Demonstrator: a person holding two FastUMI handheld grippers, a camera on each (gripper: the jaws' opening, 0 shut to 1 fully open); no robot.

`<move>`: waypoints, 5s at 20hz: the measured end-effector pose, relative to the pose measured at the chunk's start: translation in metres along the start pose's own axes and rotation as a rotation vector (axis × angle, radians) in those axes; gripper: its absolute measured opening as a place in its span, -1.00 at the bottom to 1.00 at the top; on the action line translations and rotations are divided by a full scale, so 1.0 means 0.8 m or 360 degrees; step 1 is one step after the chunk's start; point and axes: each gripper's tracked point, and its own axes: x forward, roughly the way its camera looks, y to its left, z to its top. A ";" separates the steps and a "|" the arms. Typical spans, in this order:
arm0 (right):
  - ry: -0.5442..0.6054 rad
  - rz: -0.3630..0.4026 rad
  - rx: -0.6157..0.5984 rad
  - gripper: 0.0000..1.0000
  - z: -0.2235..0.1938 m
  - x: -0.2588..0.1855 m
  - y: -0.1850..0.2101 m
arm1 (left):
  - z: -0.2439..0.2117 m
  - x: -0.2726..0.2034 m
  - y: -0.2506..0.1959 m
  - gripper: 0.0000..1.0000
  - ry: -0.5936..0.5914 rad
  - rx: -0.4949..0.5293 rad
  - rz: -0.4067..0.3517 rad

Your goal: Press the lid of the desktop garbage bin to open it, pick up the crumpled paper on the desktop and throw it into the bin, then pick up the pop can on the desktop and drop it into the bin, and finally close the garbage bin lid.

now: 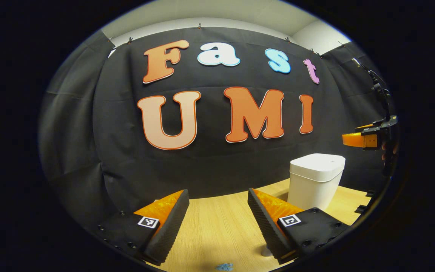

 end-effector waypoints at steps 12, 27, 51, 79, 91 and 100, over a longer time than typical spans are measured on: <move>0.0227 0.0060 0.0081 0.35 -0.012 0.083 -0.050 | -0.014 0.005 0.016 0.99 0.0064 -0.0013 0.0255; 0.0524 0.0148 0.0020 -0.96 -0.059 0.146 -0.061 | -0.035 0.013 0.017 0.99 0.0183 0.0017 0.0365; 0.0733 0.0248 0.0058 -0.98 -0.130 0.173 -0.055 | -0.058 0.028 -0.001 0.99 0.0315 0.0048 0.0433; 0.0352 0.0097 0.0101 -0.98 -0.036 0.176 -0.061 | -0.047 0.057 0.025 0.99 0.0232 0.0094 0.0258; -0.0051 0.0113 -0.0032 -0.96 0.025 0.143 -0.019 | -0.050 0.065 0.042 0.99 0.0222 0.0067 0.0238; -0.0109 0.0471 -0.0046 0.04 0.000 0.100 0.080 | -0.059 0.065 0.051 0.99 0.0256 0.0039 0.0223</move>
